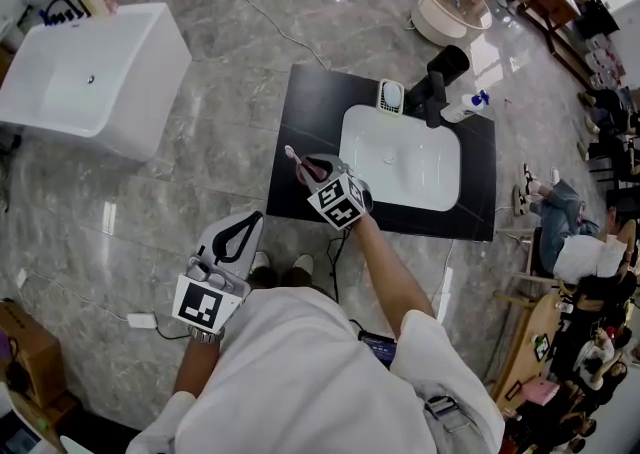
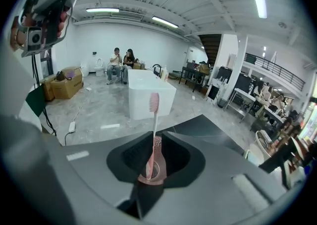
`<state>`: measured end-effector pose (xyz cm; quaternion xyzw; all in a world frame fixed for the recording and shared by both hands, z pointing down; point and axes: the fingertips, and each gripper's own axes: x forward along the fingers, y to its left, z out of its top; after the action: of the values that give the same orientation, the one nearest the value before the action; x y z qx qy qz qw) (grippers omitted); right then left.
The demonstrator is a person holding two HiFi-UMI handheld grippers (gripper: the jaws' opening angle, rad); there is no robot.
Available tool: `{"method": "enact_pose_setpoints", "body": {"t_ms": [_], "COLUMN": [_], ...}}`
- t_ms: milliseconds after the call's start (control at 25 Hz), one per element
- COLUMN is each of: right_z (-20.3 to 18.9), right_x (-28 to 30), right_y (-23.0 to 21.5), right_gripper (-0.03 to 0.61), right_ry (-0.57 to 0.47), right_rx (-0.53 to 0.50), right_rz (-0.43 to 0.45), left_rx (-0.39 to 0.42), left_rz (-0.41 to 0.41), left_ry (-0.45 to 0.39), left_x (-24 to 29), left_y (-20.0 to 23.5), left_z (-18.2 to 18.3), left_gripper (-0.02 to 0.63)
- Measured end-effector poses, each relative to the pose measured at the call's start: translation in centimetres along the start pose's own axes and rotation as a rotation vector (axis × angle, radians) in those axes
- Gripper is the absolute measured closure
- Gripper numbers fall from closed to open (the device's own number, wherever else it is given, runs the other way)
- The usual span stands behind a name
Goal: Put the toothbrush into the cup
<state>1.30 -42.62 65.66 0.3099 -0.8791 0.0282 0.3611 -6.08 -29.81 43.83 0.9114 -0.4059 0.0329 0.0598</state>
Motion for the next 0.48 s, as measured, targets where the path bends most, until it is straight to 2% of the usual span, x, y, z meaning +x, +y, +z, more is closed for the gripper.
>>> {"method": "enact_pose_setpoints", "body": {"t_ms": [80, 200, 280, 480], "right_z": [1.0, 2.4, 3.0, 4.3], "right_x": [-1.7, -5.7, -8.6, -15.9], "right_y": [-0.4, -0.7, -0.6, -0.4], "right_gripper": [0.524, 0.566, 0.566, 0.566], "right_ry": [-0.062, -0.195, -0.275, -0.422], "right_rx": [0.037, 0.181, 0.263, 0.359], "right_rz": [-0.025, -0.063, -0.078, -0.158], "left_rx": [0.003, 0.005, 0.01, 0.023], "left_rz": [-0.002, -0.006, -0.013, -0.042], "left_ry": [-0.005, -0.008, -0.014, -0.023], "left_x": [0.1, 0.3, 0.5, 1.2], "left_y": [-0.1, -0.2, -0.1, -0.3], "left_z": [0.1, 0.3, 0.4, 1.0], "left_gripper": [0.615, 0.615, 0.615, 0.615]}}
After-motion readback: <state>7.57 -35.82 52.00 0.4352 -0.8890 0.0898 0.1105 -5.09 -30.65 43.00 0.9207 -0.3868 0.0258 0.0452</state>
